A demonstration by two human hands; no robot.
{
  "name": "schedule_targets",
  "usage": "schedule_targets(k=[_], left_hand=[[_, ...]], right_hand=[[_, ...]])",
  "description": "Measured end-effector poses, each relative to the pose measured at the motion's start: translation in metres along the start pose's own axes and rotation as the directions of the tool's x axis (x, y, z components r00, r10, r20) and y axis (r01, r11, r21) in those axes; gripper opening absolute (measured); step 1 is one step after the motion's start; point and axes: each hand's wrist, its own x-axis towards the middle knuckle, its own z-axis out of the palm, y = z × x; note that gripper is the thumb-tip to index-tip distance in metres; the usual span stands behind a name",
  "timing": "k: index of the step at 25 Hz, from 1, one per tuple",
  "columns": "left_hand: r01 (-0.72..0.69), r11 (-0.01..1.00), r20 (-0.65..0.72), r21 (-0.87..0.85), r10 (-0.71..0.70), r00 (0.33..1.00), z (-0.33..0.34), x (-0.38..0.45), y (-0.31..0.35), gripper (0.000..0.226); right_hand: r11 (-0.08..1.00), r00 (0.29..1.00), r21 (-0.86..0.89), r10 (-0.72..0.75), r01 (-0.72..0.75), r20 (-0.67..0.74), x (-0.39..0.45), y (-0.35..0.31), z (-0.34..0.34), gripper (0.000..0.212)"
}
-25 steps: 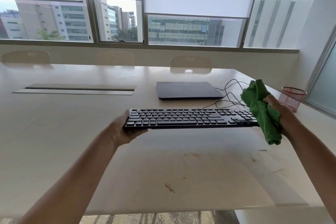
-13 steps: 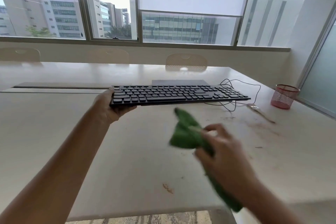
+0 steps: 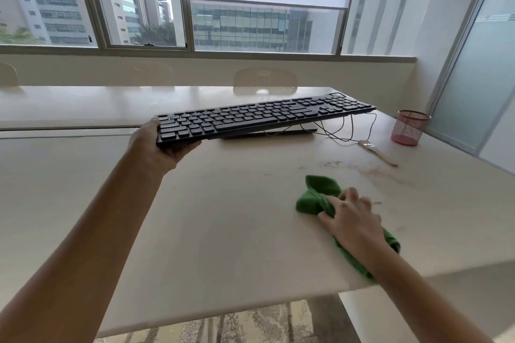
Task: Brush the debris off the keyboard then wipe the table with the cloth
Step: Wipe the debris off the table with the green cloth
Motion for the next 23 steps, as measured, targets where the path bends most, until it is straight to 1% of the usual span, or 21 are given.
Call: schedule_targets(k=[2, 3, 4, 5, 6, 7, 8, 9, 10, 11, 12, 13, 14, 16, 17, 19, 21, 23], left_hand=[[0.004, 1.000, 0.005, -0.004, -0.004, 1.000, -0.002, -0.003, 0.006, 0.029], [0.007, 1.000, 0.006, -0.003, -0.007, 1.000, -0.003, -0.005, 0.010, 0.030], [0.010, 1.000, 0.008, -0.004, -0.010, 1.000, -0.004, -0.007, 0.014, 0.030], [0.010, 1.000, 0.010, -0.002, -0.010, 1.000, -0.004, -0.009, 0.017, 0.030], [0.007, 1.000, 0.012, -0.001, -0.007, 1.000, -0.005, -0.011, 0.021, 0.029], [0.002, 1.000, 0.012, -0.002, -0.002, 1.000, -0.005, -0.012, 0.023, 0.028], [-0.003, 1.000, 0.008, -0.006, 0.003, 1.000, -0.005, -0.013, 0.026, 0.028], [-0.004, 1.000, 0.001, -0.013, 0.004, 1.000, -0.005, -0.014, 0.028, 0.028], [-0.001, 1.000, -0.004, -0.022, 0.001, 1.000, -0.005, -0.015, 0.030, 0.029], [0.002, 0.999, -0.010, -0.035, -0.002, 1.000, -0.006, -0.016, 0.031, 0.030], [0.000, 0.999, -0.017, -0.052, -0.001, 1.000, -0.007, -0.017, 0.033, 0.030], [-0.007, 0.998, -0.023, -0.069, 0.006, 1.000, -0.009, -0.016, 0.036, 0.030], [-0.019, 0.996, -0.028, -0.082, 0.016, 0.999, -0.012, -0.015, 0.039, 0.030], [-0.043, 0.995, -0.038, -0.086, 0.040, 0.998, -0.017, -0.012, 0.042, 0.029], [-0.054, 0.996, -0.040, -0.077, 0.051, 0.998, -0.018, -0.011, 0.043, 0.029], [-0.078, 0.995, -0.039, -0.067, 0.076, 0.996, -0.020, -0.008, 0.045, 0.028], [-0.096, 0.993, -0.041, -0.066, 0.093, 0.995, -0.022, -0.004, 0.048, 0.029], [-0.096, 0.994, -0.036, -0.062, 0.093, 0.995, -0.024, -0.002, 0.047, 0.030]], right_hand=[[0.986, 0.986, -0.038, 0.165, -0.165, 0.007, 0.019, 0.039, -0.006, 0.047], [0.977, 0.978, -0.037, 0.210, -0.210, -0.004, 0.025, 0.045, -0.009, 0.046], [0.975, 0.974, -0.023, 0.222, -0.223, -0.038, 0.029, 0.042, -0.013, 0.045], [0.982, 0.977, 0.002, 0.190, -0.191, -0.093, 0.029, 0.030, -0.016, 0.045], [0.995, 0.982, 0.037, 0.100, -0.095, -0.161, 0.025, 0.009, -0.018, 0.046], [0.995, 0.975, 0.080, -0.049, 0.067, -0.216, 0.017, -0.017, -0.019, 0.047], [0.953, 0.942, 0.128, -0.237, 0.273, -0.239, 0.002, -0.051, -0.017, 0.048], [0.861, 0.869, 0.170, -0.436, 0.479, -0.235, -0.018, -0.087, -0.014, 0.050], [0.729, 0.758, 0.209, -0.620, 0.652, -0.203, -0.040, -0.122, -0.009, 0.050], [0.588, 0.631, 0.248, -0.760, 0.770, -0.157, -0.059, -0.154, -0.003, 0.051], [0.475, 0.522, 0.282, -0.844, 0.834, -0.121, -0.073, -0.182, 0.004, 0.050], [0.411, 0.460, 0.308, -0.882, 0.858, -0.102, -0.079, -0.207, 0.011, 0.049], [0.398, 0.450, 0.334, -0.888, 0.854, -0.094, -0.078, -0.229, 0.016, 0.048], [0.446, 0.510, 0.380, -0.856, 0.810, -0.082, -0.062, -0.263, 0.023, 0.045], [0.485, 0.548, 0.377, -0.833, 0.789, -0.076, -0.050, -0.274, 0.024, 0.044], [0.595, 0.644, 0.328, -0.763, 0.733, -0.055, -0.019, -0.287, 0.029, 0.043], [0.724, 0.753, 0.260, -0.658, 0.639, -0.019, 0.018, -0.286, 0.034, 0.042], [0.830, 0.847, 0.204, -0.531, 0.519, 0.005, 0.055, -0.270, 0.036, 0.041]])
